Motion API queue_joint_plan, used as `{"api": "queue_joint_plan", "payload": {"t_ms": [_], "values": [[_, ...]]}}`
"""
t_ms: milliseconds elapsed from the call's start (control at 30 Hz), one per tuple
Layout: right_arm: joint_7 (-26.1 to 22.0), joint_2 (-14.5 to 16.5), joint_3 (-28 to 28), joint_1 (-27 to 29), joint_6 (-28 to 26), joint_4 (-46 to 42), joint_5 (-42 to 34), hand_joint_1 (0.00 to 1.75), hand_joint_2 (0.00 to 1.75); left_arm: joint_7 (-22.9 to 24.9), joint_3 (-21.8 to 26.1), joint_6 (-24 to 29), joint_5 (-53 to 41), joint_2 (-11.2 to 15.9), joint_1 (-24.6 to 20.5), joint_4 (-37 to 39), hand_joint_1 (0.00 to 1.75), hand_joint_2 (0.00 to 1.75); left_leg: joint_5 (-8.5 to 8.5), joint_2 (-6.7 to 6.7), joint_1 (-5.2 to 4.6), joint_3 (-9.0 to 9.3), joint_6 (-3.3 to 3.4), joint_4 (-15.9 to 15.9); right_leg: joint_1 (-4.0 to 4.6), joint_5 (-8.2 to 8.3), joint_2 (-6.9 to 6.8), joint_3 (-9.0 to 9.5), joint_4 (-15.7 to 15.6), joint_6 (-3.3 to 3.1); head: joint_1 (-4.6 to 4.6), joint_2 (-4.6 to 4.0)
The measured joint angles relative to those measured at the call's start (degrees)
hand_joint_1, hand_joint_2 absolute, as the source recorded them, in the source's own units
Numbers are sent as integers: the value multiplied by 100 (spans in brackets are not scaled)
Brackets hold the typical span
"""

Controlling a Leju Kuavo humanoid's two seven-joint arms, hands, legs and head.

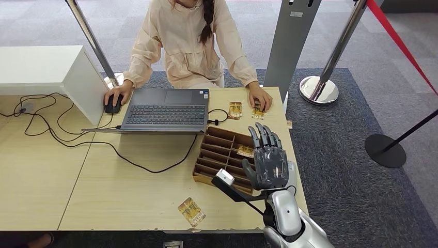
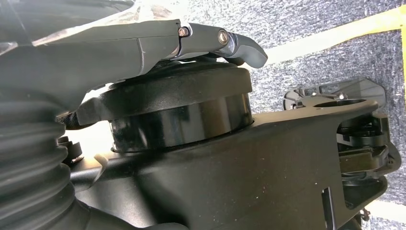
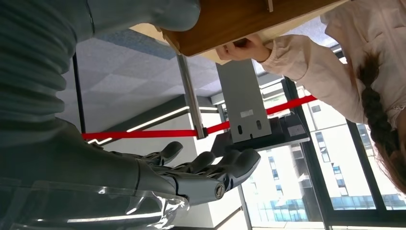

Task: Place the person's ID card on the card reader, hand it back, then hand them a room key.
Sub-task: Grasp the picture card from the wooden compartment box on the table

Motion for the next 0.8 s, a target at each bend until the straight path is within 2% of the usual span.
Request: {"api": "queue_joint_plan", "payload": {"t_ms": [33,100,200,500,800], "values": [[0,0,0,-14,-3,7,-14,93,175,-5,-1,0,-1,1,0,0,0,175,0,0,0,0,0,0,0,0,0,0,0,0,0,0],[0,1,1,-42,-7,24,-44,99,175,-18,-1,1,0,2,2,0,0,175,0,0,0,0,0,0,0,0,0,0,0,0,-1,0],[1,1,2,-66,-7,41,-68,86,175,-31,-1,2,5,2,3,0,0,175,0,0,0,0,0,0,0,0,0,0,0,0,0,0],[54,-6,2,-90,-18,163,-78,67,175,-52,-1,2,48,11,7,0,0,175,0,0,0,0,0,0,0,0,0,0,0,0,0,0],[57,-6,4,-91,-75,265,-104,65,175,-71,-1,6,77,16,9,0,0,175,0,0,0,-1,0,0,0,0,0,0,0,0,-1,0]]}}
